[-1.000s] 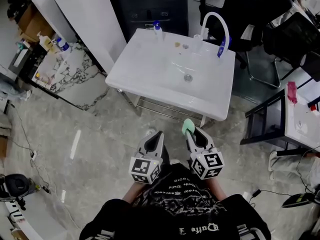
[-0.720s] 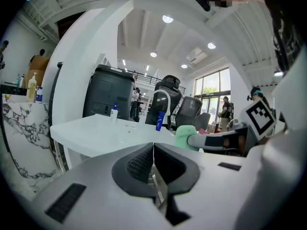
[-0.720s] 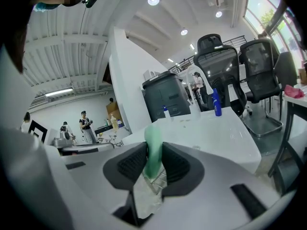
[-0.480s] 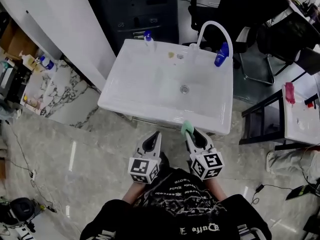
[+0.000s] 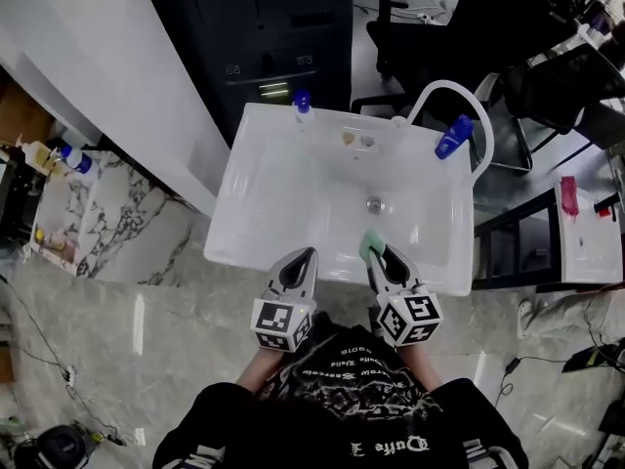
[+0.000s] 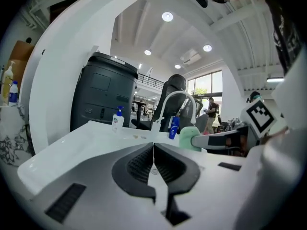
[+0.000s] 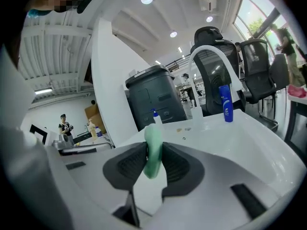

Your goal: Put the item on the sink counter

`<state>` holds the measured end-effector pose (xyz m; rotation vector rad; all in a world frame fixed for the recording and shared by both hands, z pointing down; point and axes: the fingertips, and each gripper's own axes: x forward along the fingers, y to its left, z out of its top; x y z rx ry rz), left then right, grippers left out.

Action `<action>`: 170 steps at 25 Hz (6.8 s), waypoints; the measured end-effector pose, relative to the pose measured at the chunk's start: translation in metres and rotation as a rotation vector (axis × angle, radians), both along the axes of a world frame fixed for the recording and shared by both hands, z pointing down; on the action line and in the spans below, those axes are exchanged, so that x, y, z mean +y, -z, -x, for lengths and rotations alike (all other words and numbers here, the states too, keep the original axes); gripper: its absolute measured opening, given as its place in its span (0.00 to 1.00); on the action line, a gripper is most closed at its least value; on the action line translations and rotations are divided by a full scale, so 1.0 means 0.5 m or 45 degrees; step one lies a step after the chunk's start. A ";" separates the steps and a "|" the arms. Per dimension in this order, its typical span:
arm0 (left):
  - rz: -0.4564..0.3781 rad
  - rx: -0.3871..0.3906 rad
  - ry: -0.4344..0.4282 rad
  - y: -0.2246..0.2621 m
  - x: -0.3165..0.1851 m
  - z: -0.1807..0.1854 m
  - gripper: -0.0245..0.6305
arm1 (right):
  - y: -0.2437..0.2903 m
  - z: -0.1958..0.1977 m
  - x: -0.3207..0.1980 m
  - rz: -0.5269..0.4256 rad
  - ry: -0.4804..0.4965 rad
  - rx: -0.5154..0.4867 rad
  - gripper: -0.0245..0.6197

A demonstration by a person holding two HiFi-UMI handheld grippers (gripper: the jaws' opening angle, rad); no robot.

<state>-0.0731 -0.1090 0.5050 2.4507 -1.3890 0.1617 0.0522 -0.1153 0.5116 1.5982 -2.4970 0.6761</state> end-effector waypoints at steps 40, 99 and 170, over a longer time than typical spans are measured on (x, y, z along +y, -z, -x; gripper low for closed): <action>0.057 -0.003 0.165 0.007 -0.256 0.129 0.05 | 0.020 0.058 -0.515 0.051 -0.103 -0.195 0.19; 0.151 -0.137 0.230 -0.043 -0.279 0.127 0.05 | -0.184 -0.021 -0.657 0.243 -0.245 0.055 0.33; 0.001 -0.087 -0.164 -0.025 -0.175 -0.020 0.05 | -0.012 0.052 -0.178 -0.105 -0.023 0.444 0.04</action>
